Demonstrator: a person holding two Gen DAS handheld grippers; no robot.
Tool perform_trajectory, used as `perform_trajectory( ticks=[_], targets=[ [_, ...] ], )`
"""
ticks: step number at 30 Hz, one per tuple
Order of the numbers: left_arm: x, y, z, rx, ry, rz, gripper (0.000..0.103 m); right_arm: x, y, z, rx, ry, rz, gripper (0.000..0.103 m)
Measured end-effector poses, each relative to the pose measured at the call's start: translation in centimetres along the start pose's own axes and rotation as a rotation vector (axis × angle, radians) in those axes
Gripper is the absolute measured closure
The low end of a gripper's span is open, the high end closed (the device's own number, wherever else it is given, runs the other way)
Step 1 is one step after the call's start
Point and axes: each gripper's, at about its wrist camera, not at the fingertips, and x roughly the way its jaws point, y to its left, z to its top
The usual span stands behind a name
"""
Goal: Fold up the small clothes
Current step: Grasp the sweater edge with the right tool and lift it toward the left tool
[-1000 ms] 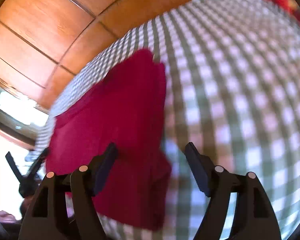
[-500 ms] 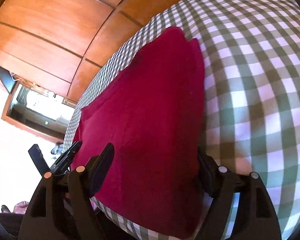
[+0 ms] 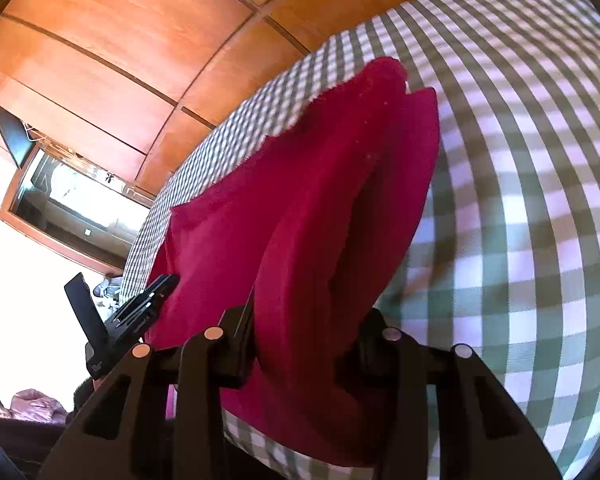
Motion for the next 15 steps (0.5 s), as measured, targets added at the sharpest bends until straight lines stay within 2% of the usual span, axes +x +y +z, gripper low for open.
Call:
perform_trajectory(
  ticks=[15],
  targets=[
    [-1.4, 1.6, -0.7, -0.052, -0.023, -0.043, 0.071, 0.4, 8.7, 2.2, -0.129, -0.024, -0.043, 0.069]
  ],
)
